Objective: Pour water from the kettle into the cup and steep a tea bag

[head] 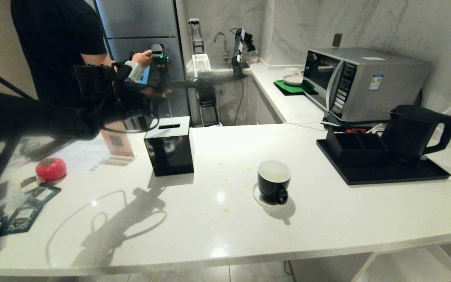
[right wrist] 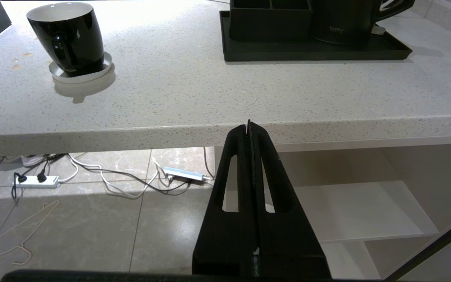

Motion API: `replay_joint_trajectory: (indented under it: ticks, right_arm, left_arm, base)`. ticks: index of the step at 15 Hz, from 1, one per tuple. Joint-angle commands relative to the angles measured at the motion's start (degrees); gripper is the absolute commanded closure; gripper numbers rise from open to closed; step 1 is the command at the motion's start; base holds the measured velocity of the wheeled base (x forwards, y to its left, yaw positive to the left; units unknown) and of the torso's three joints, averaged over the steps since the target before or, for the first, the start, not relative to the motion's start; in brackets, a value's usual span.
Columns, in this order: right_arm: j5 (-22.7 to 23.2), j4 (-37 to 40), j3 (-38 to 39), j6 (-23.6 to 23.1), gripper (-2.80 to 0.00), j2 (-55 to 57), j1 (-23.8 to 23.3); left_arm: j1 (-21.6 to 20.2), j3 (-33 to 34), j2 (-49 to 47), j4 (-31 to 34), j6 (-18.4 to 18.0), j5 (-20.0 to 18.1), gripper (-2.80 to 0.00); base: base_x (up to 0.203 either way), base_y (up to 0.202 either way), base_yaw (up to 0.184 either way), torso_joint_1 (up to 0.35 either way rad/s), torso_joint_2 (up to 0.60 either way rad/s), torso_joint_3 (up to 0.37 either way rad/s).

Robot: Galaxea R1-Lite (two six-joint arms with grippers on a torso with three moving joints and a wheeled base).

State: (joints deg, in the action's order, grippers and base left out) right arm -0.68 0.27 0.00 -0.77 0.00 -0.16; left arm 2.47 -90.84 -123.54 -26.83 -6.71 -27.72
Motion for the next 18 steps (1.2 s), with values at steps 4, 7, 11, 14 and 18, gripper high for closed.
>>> replay_joint_trajectory:
  ticks: [4, 7, 11, 14, 18]
  right_arm:
    - [0.0, 0.0, 0.0, 0.0, 0.00, 0.0, 0.0]
    - [0.0, 0.0, 0.0, 0.0, 0.00, 0.0, 0.0]
    - [0.0, 0.0, 0.0, -0.1, 0.00, 0.0, 0.0]
    - [0.0, 0.0, 0.0, 0.0, 0.00, 0.0, 0.1]
    - [0.0, 0.0, 0.0, -0.1, 0.00, 0.1, 0.0]
  left_arm:
    - [-0.2, 1.5, 0.0, -0.7, 0.1, -0.1, 0.00]
    - [-0.3, 1.5, 0.1, -0.7, 0.2, -0.2, -2.80]
    - [-0.3, 1.5, 0.1, -1.1, 0.0, 0.1, -2.80]
    - [-0.3, 1.5, 0.1, -2.8, 0.4, 0.3, -2.80]
    - [-0.3, 1.5, 1.4, -3.1, 0.4, 0.3, -2.80]
  base:
    - [0.000, 0.000, 0.000, 0.000, 0.00, 0.000]
    - [0.000, 0.000, 0.000, 0.000, 0.00, 0.000]
    - [0.000, 0.000, 0.000, 0.000, 0.00, 0.000]
    - [0.000, 0.000, 0.000, 0.000, 0.00, 0.000]
    - [0.000, 0.000, 0.000, 0.000, 0.00, 0.000]
